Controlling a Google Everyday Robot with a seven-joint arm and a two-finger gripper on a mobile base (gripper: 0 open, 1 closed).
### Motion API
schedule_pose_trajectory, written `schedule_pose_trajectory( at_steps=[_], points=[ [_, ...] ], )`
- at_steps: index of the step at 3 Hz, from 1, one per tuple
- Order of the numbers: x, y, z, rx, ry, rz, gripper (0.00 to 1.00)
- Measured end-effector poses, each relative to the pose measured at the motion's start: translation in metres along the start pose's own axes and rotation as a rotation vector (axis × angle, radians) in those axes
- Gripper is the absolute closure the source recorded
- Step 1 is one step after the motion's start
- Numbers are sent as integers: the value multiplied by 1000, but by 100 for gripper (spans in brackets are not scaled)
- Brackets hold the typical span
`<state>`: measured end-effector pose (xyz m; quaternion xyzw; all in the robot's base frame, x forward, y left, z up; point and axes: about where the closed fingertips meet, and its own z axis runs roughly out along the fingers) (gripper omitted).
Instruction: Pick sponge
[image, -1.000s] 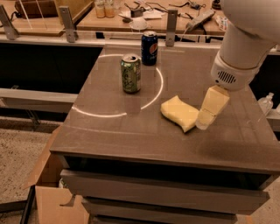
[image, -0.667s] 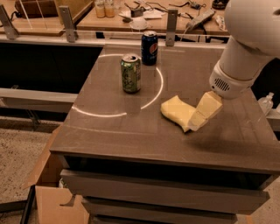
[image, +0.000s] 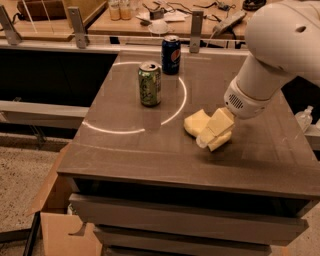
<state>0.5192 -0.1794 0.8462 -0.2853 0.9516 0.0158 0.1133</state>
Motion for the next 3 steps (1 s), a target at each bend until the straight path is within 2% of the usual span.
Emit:
schedule_pose_trajectory(
  at_steps=[1,2,3],
  points=[
    [-16,16,8,-22,-7,-21,0],
    [-26,27,22,-46,3,-50,8],
    [-30,32,31,-69,9,-70,24]
  ],
)
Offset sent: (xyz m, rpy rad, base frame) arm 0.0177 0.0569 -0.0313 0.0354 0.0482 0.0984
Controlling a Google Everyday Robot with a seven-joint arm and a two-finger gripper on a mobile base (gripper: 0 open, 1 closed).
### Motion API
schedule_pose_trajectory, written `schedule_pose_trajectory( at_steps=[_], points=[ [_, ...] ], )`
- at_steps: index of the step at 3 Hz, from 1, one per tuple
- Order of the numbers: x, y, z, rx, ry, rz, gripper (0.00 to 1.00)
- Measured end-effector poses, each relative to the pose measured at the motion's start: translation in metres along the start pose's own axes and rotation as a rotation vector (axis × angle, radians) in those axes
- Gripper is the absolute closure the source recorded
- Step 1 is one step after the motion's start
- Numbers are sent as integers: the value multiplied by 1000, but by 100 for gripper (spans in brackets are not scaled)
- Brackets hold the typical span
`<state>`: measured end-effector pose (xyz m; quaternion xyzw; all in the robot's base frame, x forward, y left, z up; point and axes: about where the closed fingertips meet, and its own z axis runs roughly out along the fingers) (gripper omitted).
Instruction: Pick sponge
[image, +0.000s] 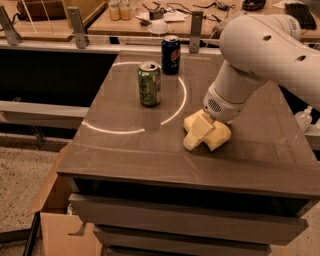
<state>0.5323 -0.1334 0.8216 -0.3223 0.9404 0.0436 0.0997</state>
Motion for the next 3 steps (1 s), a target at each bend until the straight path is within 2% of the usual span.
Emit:
schedule_pose_trajectory(
  at_steps=[1,3],
  points=[
    [-4,3,2,-8,1,-26,47],
    [-8,4,-9,-6,0,-33,94]
  ],
)
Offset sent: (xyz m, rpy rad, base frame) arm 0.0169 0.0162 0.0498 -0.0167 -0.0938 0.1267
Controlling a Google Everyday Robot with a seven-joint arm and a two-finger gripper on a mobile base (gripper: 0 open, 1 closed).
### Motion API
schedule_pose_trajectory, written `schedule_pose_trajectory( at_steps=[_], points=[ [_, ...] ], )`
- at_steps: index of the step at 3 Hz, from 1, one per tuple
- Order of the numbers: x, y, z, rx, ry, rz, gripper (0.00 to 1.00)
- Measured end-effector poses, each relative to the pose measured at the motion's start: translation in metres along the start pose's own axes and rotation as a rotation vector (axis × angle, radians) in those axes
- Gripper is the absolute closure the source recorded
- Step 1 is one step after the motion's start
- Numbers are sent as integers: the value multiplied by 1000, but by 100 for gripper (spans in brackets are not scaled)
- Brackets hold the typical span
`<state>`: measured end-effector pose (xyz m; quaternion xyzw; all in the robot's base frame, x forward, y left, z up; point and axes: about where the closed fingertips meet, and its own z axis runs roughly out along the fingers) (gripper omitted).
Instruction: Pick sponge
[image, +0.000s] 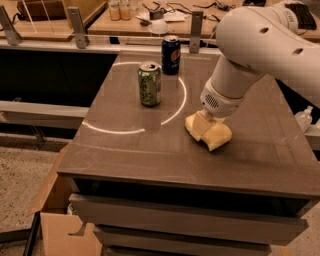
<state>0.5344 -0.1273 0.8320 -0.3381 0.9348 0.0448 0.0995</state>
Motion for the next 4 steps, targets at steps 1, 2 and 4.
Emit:
schedule_pose_trajectory(
  at_steps=[1,2,4],
  points=[
    [-11,3,-26,9,-58,-76,100],
    [-36,18,-78,-4,-222,-291,100],
    [-47,33,-100,-39,-321,-528,100]
  ],
)
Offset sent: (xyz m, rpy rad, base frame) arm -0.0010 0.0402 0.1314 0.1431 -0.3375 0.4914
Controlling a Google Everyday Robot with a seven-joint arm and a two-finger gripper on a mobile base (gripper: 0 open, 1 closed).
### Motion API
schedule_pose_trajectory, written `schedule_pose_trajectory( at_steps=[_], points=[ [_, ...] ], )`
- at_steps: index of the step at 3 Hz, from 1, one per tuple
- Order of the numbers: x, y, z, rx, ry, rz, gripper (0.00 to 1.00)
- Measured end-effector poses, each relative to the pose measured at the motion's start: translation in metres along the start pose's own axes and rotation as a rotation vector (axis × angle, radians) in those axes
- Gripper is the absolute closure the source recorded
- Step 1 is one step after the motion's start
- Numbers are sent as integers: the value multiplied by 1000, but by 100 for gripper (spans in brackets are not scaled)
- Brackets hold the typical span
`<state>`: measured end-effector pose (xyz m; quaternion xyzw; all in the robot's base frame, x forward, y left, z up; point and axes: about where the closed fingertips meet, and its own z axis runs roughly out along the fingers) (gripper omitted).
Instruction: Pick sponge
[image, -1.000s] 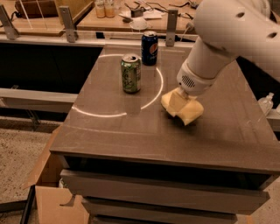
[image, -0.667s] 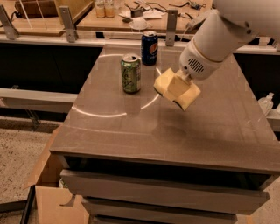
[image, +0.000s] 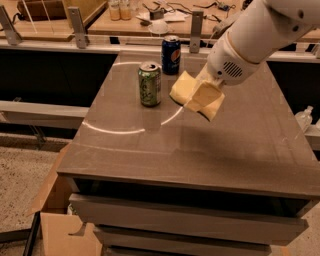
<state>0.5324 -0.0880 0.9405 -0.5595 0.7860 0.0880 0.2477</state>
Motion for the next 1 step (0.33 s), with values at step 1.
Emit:
schedule_pose_trajectory(
  at_steps=[1],
  points=[
    [0,0,0,0,1,0,100]
  ],
)
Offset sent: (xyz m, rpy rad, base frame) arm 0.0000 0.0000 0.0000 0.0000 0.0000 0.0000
